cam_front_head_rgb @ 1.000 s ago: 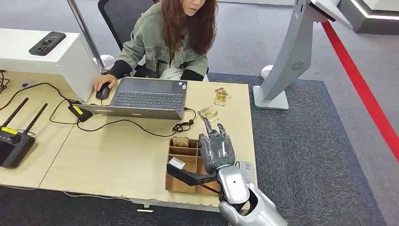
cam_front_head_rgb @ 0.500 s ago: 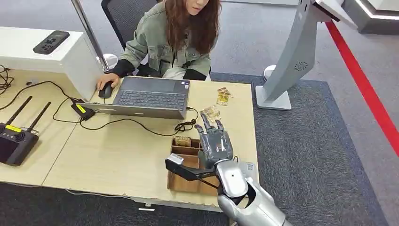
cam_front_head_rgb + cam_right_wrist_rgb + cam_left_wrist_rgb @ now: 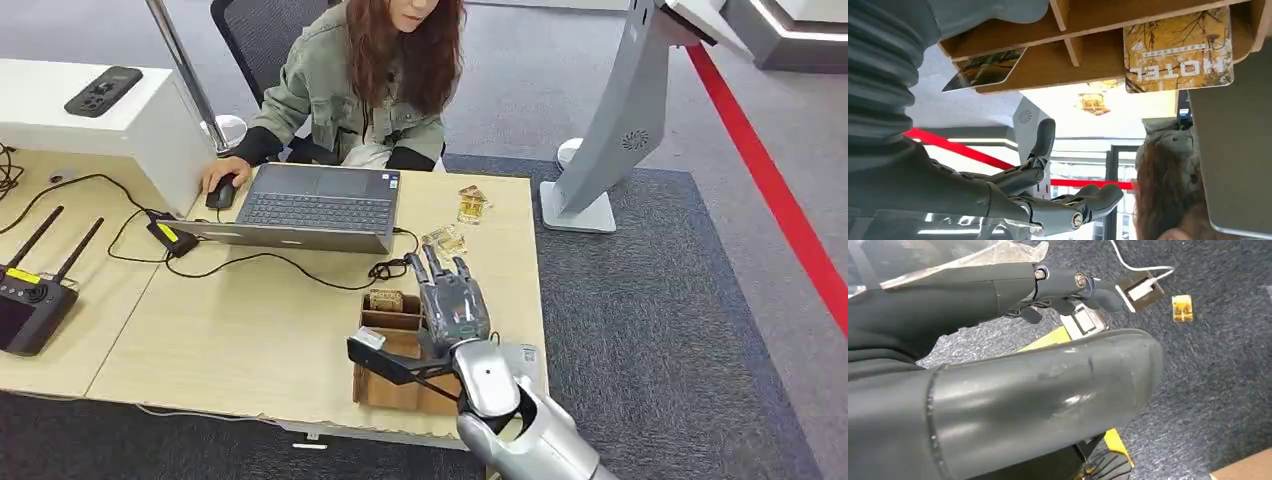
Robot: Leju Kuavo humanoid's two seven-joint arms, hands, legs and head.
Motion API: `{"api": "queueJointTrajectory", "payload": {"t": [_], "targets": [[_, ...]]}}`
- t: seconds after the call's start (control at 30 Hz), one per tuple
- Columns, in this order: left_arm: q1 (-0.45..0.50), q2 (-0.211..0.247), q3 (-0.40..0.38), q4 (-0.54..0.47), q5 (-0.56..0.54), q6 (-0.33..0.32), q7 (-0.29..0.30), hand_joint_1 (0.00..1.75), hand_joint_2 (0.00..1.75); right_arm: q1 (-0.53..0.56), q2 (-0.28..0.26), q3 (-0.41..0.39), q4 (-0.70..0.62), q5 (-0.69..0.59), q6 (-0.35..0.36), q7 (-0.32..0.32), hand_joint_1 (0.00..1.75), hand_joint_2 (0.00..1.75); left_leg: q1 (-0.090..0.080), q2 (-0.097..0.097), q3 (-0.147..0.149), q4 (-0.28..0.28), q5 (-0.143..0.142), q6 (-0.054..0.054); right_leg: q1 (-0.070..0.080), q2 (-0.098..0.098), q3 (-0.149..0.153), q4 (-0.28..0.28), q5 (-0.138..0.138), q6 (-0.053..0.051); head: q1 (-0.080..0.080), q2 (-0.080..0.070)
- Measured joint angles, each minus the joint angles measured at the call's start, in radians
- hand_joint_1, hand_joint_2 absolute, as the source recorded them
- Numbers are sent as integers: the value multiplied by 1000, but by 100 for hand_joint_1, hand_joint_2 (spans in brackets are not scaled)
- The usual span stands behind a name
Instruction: Pass the card to the sensor for recognition and then transmit it.
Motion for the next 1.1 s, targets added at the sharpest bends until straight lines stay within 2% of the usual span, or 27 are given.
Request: {"api": "queueJointTrajectory", "payload": {"t": [0.17, 0.23, 0.27, 0.4, 0.53, 0.6, 0.77, 1.1], "targets": [[0, 0, 0, 0, -16, 0, -16, 0, 0, -2, 4, 0, 3, 0, 0, 0, 0, 175, 1, 0, 0, 0, 0, 0, 1, 0, 0, 0, 0, 0, 0, 0], [0, 0, 0, 0, -27, 0, -41, 0, 0, -3, 7, 0, 5, 0, 1, 0, 0, 175, 1, 0, 0, 0, 0, 0, 1, 0, 0, 0, 0, 0, 0, 0], [-2, 0, 1, 0, -42, 0, -70, 0, 0, -3, 10, 0, 5, 0, 2, 0, 0, 175, 1, 0, 0, 0, 0, 0, 1, 0, 0, 0, 0, 0, 0, 0], [-11, 0, 1, 5, -140, 0, -249, 0, 0, -6, 31, 7, 11, 12, 7, 11, 0, 175, 2, 0, 0, 0, 0, 0, 2, 0, 0, 0, 0, 0, 0, 0], [-18, 0, 1, 24, -201, 0, -395, 0, 0, -20, 56, 18, 26, 16, 13, 22, 0, 175, 3, 0, -1, 0, 1, -1, 3, 0, 0, 0, 0, 0, 0, 0], [-25, -2, 0, 36, -255, 0, -443, 0, 0, -33, 73, 22, 35, 15, 24, 32, 0, 175, 3, 0, -1, 0, 1, -1, 3, 0, 0, 0, 0, -1, 0, 0], [-34, 7, 0, 36, -363, 0, -454, 0, 0, -63, 104, 31, 57, 14, 35, 40, 0, 175, 4, -1, -1, 0, 1, -2, 4, 0, 0, 0, 0, -1, 0, 0], [-41, 8, 3, 37, -451, 0, -441, 0, 0, -87, 129, 41, 93, 14, 44, 39, 0, 175, 4, -1, -1, 0, 1, -2, 4, 0, 0, 0, 0, -1, 1, 0]]}}
